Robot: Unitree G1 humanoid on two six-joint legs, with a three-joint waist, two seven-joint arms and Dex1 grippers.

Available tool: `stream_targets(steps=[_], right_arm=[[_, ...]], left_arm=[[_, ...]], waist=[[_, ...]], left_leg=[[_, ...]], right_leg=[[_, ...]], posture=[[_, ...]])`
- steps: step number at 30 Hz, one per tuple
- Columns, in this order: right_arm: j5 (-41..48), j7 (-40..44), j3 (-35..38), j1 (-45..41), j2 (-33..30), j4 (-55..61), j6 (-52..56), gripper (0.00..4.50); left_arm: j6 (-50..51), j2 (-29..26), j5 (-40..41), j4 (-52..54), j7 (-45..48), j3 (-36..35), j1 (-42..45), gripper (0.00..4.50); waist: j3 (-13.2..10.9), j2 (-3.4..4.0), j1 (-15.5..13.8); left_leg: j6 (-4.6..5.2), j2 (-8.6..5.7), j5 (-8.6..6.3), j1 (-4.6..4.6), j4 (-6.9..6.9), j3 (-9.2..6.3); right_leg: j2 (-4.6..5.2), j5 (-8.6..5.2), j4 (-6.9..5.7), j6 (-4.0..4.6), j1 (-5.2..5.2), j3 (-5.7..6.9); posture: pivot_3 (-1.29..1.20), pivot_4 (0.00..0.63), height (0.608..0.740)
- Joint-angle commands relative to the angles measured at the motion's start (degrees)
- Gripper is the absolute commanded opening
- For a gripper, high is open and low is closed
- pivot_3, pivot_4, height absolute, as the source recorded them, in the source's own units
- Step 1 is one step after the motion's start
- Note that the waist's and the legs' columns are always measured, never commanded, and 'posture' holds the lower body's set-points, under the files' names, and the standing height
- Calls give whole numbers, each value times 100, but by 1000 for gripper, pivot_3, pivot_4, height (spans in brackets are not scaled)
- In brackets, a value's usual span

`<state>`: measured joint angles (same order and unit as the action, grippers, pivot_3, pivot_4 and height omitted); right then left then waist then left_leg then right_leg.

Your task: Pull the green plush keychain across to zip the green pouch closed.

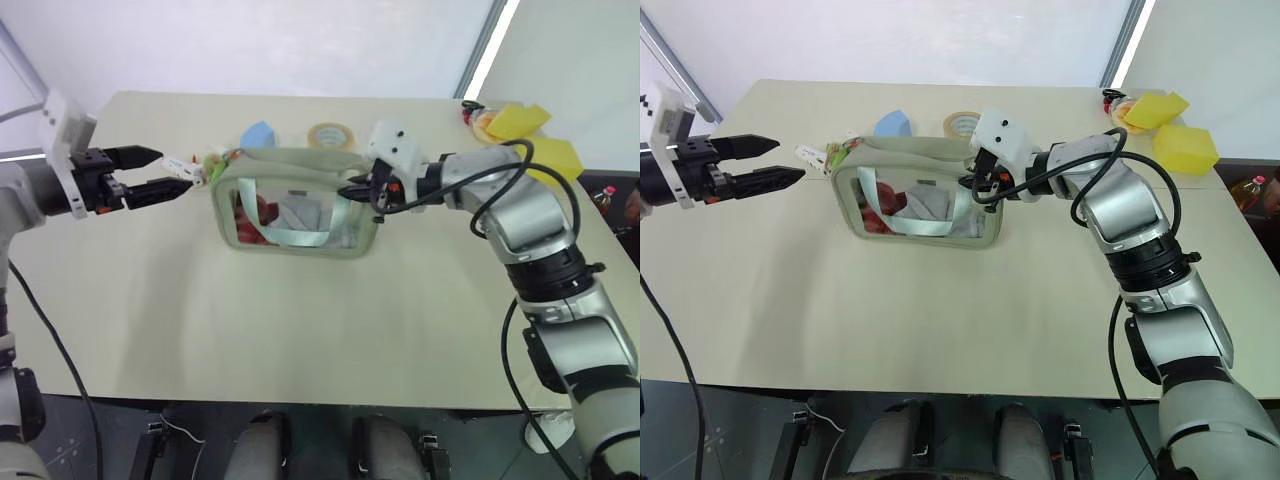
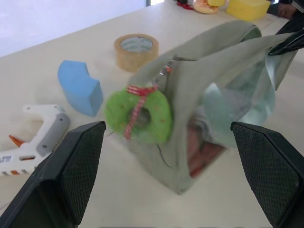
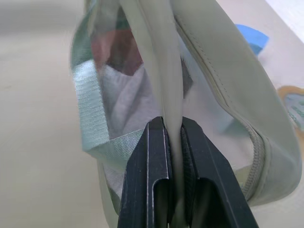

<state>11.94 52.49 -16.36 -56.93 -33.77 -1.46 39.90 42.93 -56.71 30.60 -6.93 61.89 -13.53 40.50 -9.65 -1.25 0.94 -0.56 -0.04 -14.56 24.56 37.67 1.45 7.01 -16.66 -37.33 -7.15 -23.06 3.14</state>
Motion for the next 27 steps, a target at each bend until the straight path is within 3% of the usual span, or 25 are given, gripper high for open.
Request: stream_targets(steps=[1, 4, 16, 22, 27], right_arm=[[-123, -362, 117, -29, 285, 279, -33, 59], [-248, -455, 76, 37, 393, 306, -107, 59], [-502, 723, 99, 345, -666, 278, -1453, 59], [-555, 746, 59, 400, -571, 198, -1612, 59], [-550, 790, 175, 367, -625, 212, -1598, 2085]], left_arm=[[-193, 43, -30, -66, 36, 91, 292, 4500], [-295, 136, -103, -183, 98, 285, 460, 4500], [-498, 206, -264, -458, 280, 505, 707, 4500], [-566, 250, -331, -518, 308, 555, 710, 4500], [-727, 292, -479, -942, 312, 564, 843, 4500]], waist=[[0, 0, 8], [0, 0, 11], [0, 0, -3], [0, 0, 6], [0, 0, 8]], left_leg=[[0, 0, 0, 0, 0, 0], [0, 0, 0, 0, 1, 1], [1, -2, 0, 0, 2, 1], [1, -1, 0, 0, 3, 1], [1, -1, 0, 0, 3, 1]], right_leg=[[0, 0, 0, 0, 0, 0], [0, 0, -2, 0, 0, 0], [0, 0, 1, 0, 1, 0], [0, 0, 1, 0, 1, 0], [0, 0, 1, 0, 1, 1]], posture=[[0, 150, 740], [0, 150, 740], [0, 150, 740], [0, 150, 740], [0, 150, 740]])
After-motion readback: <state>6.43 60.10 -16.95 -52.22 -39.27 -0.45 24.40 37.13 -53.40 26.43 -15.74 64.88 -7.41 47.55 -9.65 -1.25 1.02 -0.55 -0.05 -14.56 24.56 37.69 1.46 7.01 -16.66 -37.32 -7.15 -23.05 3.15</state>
